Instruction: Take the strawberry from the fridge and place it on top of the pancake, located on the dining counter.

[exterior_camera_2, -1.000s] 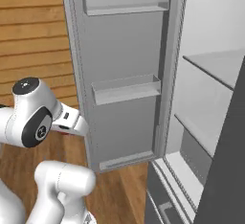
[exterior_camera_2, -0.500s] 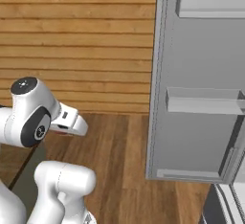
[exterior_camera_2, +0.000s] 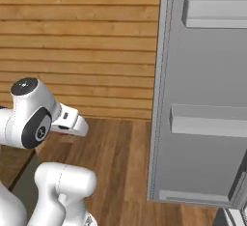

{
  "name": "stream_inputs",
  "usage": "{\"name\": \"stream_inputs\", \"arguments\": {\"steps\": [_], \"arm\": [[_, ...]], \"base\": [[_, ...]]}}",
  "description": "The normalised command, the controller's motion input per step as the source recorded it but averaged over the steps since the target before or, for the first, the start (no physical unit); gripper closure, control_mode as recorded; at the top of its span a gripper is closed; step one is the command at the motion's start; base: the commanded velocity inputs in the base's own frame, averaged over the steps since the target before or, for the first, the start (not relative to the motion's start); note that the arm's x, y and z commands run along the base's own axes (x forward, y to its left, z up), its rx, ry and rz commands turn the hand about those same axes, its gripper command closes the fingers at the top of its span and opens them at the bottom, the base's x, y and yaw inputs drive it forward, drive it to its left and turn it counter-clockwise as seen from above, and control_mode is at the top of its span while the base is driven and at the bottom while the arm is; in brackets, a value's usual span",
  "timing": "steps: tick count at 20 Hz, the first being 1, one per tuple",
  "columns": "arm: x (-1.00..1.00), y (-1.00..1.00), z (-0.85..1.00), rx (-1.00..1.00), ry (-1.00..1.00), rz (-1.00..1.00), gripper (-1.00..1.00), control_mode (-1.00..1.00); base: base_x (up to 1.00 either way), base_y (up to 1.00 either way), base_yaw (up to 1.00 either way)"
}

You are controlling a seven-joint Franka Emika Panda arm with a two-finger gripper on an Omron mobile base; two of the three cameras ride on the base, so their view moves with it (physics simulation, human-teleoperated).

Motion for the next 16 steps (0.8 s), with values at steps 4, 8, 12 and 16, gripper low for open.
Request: {"name": "stream_inputs", "arguments": {"steps": [4,8,12,16], "arm": [[0.0,0.0,0.0,0.0,0.0,0.0,1.0,1.0],[0.0,0.0,0.0,0.0,0.0,0.0,1.0,1.0],[0.0,0.0,0.0,0.0,0.0,0.0,1.0,1.0],[0.0,0.0,0.0,0.0,0.0,0.0,1.0,1.0]], "base": [[1.0,0.18,0.0],[1.0,0.26,0.0],[1.0,0.4,0.0],[1.0,0.41,0.02]]}}
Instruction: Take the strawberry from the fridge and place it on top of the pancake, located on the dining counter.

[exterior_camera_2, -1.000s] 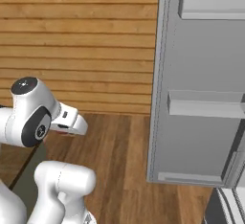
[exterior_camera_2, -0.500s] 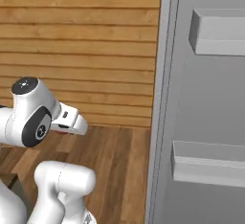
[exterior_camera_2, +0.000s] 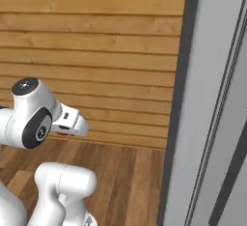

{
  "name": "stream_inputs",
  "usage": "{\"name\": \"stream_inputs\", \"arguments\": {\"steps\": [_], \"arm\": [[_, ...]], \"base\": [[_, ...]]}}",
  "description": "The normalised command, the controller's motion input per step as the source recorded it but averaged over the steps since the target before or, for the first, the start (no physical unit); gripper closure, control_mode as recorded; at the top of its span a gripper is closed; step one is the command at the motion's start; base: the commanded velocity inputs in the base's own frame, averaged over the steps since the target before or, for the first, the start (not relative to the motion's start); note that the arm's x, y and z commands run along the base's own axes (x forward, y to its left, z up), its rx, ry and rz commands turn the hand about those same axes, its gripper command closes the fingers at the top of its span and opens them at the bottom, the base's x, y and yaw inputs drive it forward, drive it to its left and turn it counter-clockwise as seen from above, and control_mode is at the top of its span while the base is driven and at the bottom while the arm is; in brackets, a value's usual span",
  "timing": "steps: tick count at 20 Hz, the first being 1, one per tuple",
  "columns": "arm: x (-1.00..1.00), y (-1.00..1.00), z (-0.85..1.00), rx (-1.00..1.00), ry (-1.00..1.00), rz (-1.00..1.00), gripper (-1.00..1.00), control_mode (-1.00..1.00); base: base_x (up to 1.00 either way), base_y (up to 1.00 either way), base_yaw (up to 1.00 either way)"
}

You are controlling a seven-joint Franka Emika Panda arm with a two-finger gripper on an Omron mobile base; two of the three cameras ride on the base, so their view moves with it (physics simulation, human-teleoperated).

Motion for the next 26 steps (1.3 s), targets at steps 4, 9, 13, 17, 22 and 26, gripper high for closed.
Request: {"name": "stream_inputs", "arguments": {"steps": [4,9,13,17,22,26], "arm": [[0.0,0.0,0.0,0.0,0.0,0.0,1.0,1.0],[0.0,0.0,0.0,0.0,0.0,0.0,1.0,1.0],[0.0,0.0,0.0,0.0,0.0,0.0,1.0,1.0],[0.0,0.0,0.0,0.0,0.0,0.0,1.0,1.0],[0.0,0.0,0.0,0.0,0.0,0.0,1.0,1.0],[0.0,0.0,0.0,0.0,0.0,0.0,1.0,1.0]], "base": [[1.0,0.41,0.08],[1.0,0.35,0.12],[1.0,0.4,0.49],[0.63,0.27,0.79],[0.14,0.37,0.9],[0.08,0.06,0.81]]}}
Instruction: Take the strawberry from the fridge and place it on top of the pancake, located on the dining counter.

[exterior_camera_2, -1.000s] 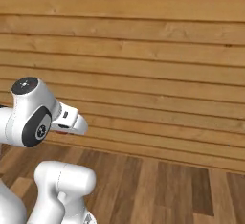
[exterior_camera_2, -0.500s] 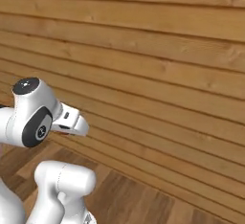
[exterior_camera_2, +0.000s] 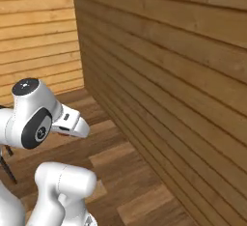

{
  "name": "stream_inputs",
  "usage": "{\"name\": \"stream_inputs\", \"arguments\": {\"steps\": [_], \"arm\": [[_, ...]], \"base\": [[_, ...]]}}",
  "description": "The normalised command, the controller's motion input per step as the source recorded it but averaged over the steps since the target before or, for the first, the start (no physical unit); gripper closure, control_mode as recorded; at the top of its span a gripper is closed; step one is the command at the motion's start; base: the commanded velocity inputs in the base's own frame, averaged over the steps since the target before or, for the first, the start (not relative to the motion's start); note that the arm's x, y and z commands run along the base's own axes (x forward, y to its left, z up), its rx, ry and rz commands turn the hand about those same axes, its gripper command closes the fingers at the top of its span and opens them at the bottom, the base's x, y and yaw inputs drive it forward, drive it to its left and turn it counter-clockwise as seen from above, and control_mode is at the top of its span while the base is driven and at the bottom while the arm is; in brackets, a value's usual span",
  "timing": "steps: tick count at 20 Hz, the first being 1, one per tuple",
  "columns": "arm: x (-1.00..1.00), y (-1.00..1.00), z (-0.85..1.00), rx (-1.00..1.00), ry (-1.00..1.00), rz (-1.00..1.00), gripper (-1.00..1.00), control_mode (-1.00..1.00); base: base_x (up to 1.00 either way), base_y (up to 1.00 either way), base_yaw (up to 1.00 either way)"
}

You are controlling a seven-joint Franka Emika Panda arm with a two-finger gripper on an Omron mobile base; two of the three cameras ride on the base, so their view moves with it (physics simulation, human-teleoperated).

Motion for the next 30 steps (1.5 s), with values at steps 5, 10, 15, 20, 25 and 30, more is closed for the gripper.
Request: {"name": "stream_inputs", "arguments": {"steps": [5,10,15,20,25,30], "arm": [[0.0,0.0,0.0,0.0,0.0,0.0,1.0,1.0],[0.0,0.0,0.0,0.0,0.0,0.0,1.0,1.0],[0.0,0.0,0.0,0.0,0.0,0.0,1.0,1.0],[0.0,0.0,0.0,0.0,0.0,0.0,1.0,1.0],[0.0,0.0,0.0,0.0,0.0,0.0,1.0,1.0],[0.0,0.0,0.0,0.0,0.0,0.0,1.0,1.0]], "base": [[0.25,0.0,0.71],[0.46,-0.22,0.86],[0.58,-0.33,0.85],[0.89,-0.46,0.71],[0.96,-0.5,0.73],[0.93,-0.43,0.78]]}}
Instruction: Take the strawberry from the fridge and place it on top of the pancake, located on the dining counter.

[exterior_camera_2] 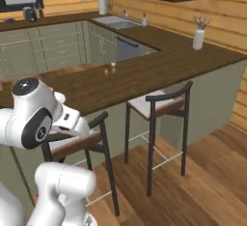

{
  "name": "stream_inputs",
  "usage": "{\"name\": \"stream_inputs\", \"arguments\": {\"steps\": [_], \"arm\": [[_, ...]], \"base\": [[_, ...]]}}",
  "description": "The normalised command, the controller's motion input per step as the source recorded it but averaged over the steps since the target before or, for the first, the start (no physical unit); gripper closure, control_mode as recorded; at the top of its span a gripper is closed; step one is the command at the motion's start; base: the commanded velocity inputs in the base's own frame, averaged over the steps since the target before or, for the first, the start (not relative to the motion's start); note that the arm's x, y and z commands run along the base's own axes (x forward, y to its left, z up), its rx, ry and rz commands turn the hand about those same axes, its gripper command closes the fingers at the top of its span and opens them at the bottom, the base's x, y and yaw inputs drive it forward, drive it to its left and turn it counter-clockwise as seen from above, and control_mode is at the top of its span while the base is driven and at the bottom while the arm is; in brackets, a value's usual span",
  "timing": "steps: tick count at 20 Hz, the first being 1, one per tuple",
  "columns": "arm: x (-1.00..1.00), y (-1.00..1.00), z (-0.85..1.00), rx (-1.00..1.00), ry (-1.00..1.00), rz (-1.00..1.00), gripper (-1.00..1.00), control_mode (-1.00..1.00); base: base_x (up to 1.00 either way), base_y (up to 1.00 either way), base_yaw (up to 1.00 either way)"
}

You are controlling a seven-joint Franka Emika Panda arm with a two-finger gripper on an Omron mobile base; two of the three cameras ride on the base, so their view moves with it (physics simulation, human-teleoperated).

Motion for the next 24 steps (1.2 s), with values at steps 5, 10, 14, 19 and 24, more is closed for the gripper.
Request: {"name": "stream_inputs", "arguments": {"steps": [5,10,14,19,24], "arm": [[0.0,0.0,0.0,0.0,0.0,0.0,1.0,1.0],[0.0,0.0,0.0,0.0,0.0,0.0,1.0,1.0],[0.0,0.0,0.0,0.0,0.0,0.0,1.0,1.0],[0.0,0.0,0.0,0.0,0.0,0.0,1.0,1.0],[0.0,0.0,0.0,0.0,0.0,0.0,1.0,1.0]], "base": [[0.74,-0.47,0.81],[0.52,-0.56,0.7],[0.52,-0.1,0.48],[0.45,0.07,0.33],[0.68,-0.01,0.07]]}}
